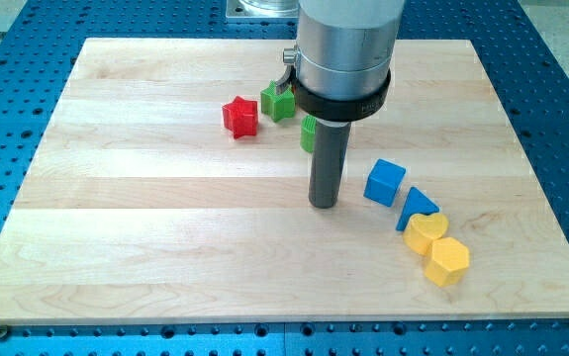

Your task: Place the blue cube to the top of the blue triangle

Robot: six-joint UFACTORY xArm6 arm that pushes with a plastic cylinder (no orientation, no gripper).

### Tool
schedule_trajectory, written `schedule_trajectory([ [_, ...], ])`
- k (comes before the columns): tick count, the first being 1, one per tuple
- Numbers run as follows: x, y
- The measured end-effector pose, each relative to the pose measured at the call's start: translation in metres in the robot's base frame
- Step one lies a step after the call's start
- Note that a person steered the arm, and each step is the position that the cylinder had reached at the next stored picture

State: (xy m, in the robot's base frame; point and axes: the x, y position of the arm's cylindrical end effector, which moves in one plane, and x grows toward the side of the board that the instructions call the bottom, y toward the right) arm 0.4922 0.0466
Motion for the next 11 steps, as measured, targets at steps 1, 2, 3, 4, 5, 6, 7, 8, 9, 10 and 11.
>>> schedule_trajectory([
  [1, 0.000, 0.004],
  [2, 0.000, 0.009],
  [3, -0.003, 0.034],
  [4, 0.029, 0.010],
  [5, 0.076, 0.010],
  [6, 0.019, 0.013],
  [7, -0.003, 0.026],
  [8, -0.004, 0.032],
  [9, -0.004, 0.039],
  [10, -0.005, 0.060],
  [11, -0.017, 0.075],
])
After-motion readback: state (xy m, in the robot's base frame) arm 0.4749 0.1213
